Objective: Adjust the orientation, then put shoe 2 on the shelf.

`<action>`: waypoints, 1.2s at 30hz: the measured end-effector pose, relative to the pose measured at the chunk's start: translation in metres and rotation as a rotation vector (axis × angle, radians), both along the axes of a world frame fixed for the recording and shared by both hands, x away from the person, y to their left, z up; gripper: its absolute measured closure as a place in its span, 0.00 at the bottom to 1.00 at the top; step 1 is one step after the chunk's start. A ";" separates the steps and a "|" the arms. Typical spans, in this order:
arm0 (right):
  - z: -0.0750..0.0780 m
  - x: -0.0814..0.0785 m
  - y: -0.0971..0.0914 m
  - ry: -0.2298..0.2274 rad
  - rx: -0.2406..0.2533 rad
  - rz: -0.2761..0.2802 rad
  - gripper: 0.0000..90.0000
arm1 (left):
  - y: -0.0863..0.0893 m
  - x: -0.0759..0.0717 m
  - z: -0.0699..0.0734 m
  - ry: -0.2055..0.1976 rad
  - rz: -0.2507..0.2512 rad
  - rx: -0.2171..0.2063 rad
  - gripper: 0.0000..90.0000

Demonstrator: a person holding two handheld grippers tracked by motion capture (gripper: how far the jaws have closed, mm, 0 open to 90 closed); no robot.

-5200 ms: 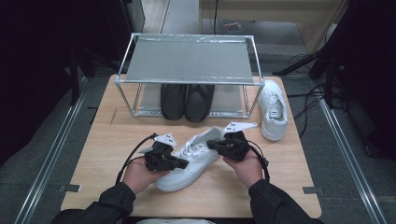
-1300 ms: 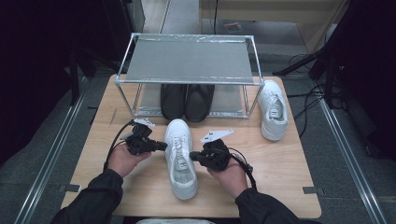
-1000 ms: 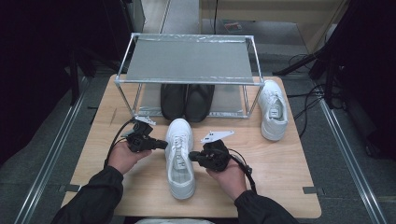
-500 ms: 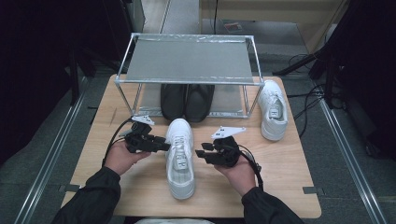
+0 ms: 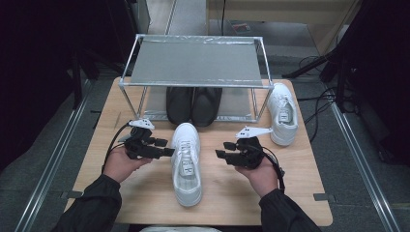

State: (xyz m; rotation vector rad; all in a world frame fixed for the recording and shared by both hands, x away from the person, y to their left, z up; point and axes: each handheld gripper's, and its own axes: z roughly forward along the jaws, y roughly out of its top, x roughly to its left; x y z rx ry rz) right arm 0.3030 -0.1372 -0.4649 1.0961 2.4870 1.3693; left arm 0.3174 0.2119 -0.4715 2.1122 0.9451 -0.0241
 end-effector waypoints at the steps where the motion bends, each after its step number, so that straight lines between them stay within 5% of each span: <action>1: 0.000 0.001 -0.002 0.002 0.003 -0.004 0.61 | 0.000 0.001 0.000 -0.003 0.001 -0.004 0.47; 15: 0.010 0.010 -0.035 -0.018 0.025 -0.086 0.60 | 0.001 0.001 -0.002 0.004 0.010 -0.002 0.45; 20: 0.011 0.016 -0.052 -0.017 0.030 -0.131 0.60 | 0.000 0.000 -0.003 -0.023 0.006 0.019 0.46; 24: 0.011 0.022 -0.063 -0.020 0.001 -0.151 0.61 | 0.002 -0.001 -0.002 -0.030 0.006 0.003 0.46; 36: 0.011 0.049 -0.102 -0.014 0.017 -0.254 0.63 | 0.013 -0.016 -0.001 -0.037 0.018 -0.009 0.45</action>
